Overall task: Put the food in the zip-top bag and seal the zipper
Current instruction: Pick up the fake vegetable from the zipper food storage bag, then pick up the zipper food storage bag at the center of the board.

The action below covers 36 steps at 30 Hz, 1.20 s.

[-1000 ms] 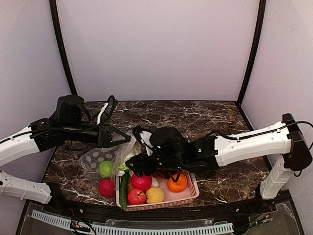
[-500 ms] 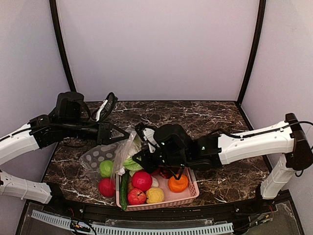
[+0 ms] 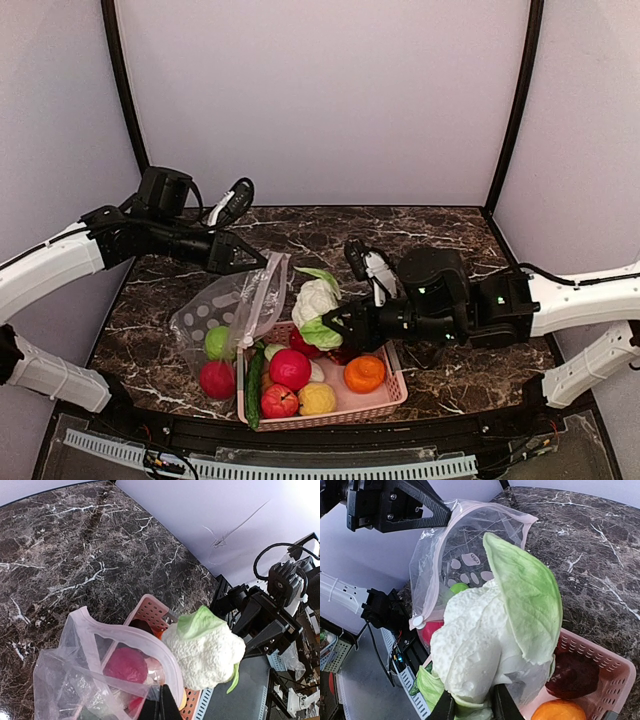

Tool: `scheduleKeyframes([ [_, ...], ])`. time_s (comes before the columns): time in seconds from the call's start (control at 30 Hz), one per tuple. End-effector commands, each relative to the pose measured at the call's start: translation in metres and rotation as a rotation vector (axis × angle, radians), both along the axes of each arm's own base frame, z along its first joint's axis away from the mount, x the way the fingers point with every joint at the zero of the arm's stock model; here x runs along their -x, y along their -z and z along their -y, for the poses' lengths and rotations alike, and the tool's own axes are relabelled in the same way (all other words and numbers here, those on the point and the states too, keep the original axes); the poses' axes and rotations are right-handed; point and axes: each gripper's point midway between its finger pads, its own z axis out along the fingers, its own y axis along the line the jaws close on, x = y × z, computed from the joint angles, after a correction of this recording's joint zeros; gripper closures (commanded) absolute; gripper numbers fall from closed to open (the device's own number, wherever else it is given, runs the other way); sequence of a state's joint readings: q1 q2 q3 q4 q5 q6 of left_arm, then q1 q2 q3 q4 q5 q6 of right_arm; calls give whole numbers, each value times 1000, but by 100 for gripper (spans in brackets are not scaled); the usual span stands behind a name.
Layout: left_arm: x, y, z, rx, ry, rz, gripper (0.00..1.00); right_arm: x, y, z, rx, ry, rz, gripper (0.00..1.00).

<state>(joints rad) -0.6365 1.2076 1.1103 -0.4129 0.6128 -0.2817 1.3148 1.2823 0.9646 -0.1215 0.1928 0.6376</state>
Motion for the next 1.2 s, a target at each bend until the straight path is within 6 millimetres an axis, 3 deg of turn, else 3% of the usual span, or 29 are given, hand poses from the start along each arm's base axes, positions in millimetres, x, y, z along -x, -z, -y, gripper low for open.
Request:
scheduleKeyframes([
  [0.0, 4, 5, 4, 4, 42, -37, 96, -8, 3, 20, 4, 87, -12, 86],
  [0.13, 2, 13, -3, -16, -7, -46, 72, -9, 4, 23, 10, 93, -13, 86],
  [0.23, 7, 7, -11, -3, -47, -38, 44, -9, 8, 21, 20, 88, -17, 86],
  [0.3, 12, 5, -19, 1, -86, -36, 33, -9, 9, 19, 23, 86, -19, 86],
  [0.43, 25, 11, -33, -1, -166, -46, 22, -9, 10, 20, 26, 92, -22, 86],
  [0.7, 62, 43, -38, -115, -210, -82, 18, -10, 7, 26, 18, 104, -11, 86],
  [1.03, 59, 62, -45, -179, -272, -82, 28, -4, 2, 23, 6, 56, -12, 85],
  [1.17, 56, 62, -42, -192, -265, -70, 37, -3, 2, 20, 9, 47, -16, 84],
])
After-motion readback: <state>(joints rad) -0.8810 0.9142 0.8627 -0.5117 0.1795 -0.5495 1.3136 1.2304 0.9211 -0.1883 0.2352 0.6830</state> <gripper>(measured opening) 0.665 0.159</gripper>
